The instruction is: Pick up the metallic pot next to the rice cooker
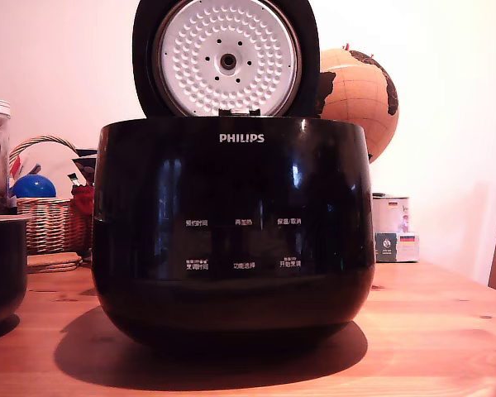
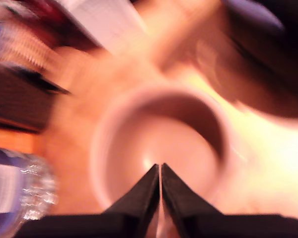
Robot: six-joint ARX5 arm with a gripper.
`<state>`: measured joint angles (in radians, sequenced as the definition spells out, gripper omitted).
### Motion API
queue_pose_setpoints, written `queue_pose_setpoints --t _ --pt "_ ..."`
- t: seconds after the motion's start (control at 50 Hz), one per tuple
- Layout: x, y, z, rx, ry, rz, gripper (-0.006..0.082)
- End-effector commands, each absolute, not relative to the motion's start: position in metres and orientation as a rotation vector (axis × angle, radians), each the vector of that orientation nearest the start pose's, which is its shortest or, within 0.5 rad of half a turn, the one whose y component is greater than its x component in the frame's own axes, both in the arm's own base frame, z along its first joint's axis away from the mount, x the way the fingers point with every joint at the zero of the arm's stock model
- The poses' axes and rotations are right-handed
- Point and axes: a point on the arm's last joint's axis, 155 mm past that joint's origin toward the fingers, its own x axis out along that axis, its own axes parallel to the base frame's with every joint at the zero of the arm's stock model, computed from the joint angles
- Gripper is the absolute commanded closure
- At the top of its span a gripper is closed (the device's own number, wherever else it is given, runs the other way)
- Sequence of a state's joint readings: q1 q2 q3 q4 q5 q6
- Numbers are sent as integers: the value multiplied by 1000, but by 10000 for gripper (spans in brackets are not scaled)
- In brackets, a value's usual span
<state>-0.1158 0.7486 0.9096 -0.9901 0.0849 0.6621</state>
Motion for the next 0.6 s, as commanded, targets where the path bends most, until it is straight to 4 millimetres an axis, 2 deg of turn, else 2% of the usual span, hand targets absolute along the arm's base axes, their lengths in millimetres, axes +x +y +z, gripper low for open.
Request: queue_pose_setpoints --t 0.0,0.12,0.34,0.48,0.58 --pt "223 -46 194 653 735 -499 791" --pt "217 -55 186 648 762 -572 791" --pt "202 -67 146 676 934 -775 785" --pt "204 -67 126 660 1035 -821 696" --pt "207 -68 115 645 1087 -840 536"
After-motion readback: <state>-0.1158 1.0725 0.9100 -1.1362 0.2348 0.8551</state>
